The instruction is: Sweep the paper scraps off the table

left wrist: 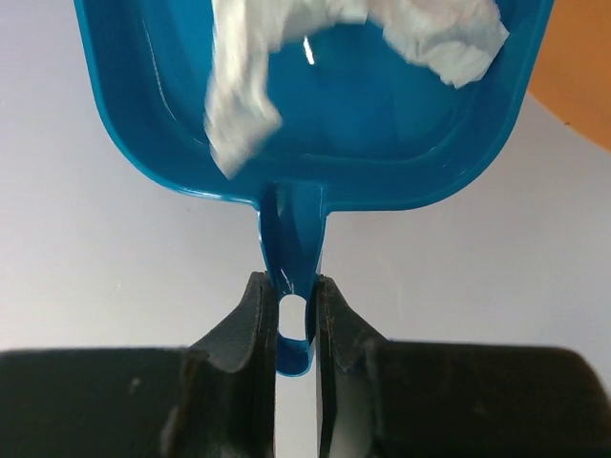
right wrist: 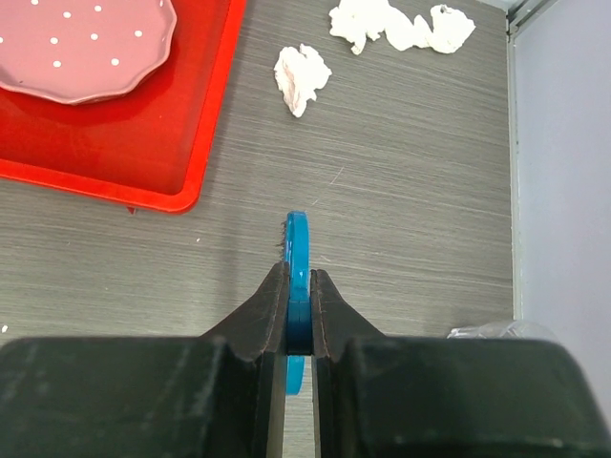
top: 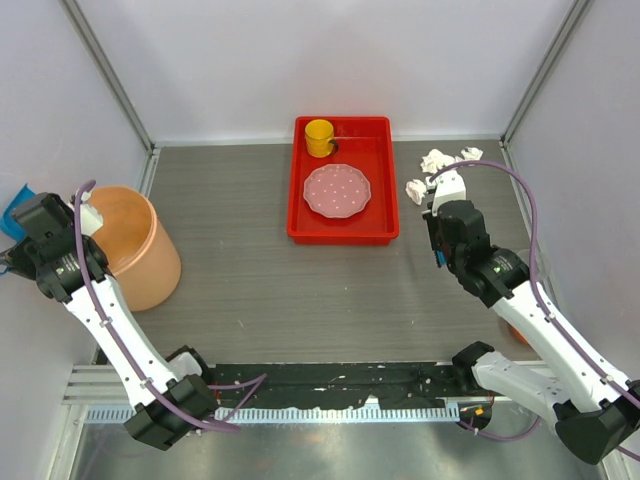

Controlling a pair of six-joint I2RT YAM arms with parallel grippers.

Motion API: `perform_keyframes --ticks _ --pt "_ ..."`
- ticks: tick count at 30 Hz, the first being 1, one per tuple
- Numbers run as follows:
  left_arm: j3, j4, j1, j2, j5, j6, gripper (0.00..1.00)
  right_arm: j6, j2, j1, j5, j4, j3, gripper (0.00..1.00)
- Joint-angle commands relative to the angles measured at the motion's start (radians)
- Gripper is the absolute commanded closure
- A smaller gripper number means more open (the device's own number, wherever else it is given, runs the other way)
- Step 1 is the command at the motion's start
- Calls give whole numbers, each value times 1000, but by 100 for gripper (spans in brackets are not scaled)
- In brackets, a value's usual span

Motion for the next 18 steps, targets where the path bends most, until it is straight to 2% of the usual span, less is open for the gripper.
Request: perform_keyframes --ticks 1,13,18 --pt "-5 80 -5 -16 -38 55 100 -18 8 -5 -10 50 39 99" --pt "-11 85 -8 -20 -45 60 100 -23 14 -5 -13 51 39 99" --pt "49 34 -10 0 16 -35 100 -21 13 -5 -11 54 40 99"
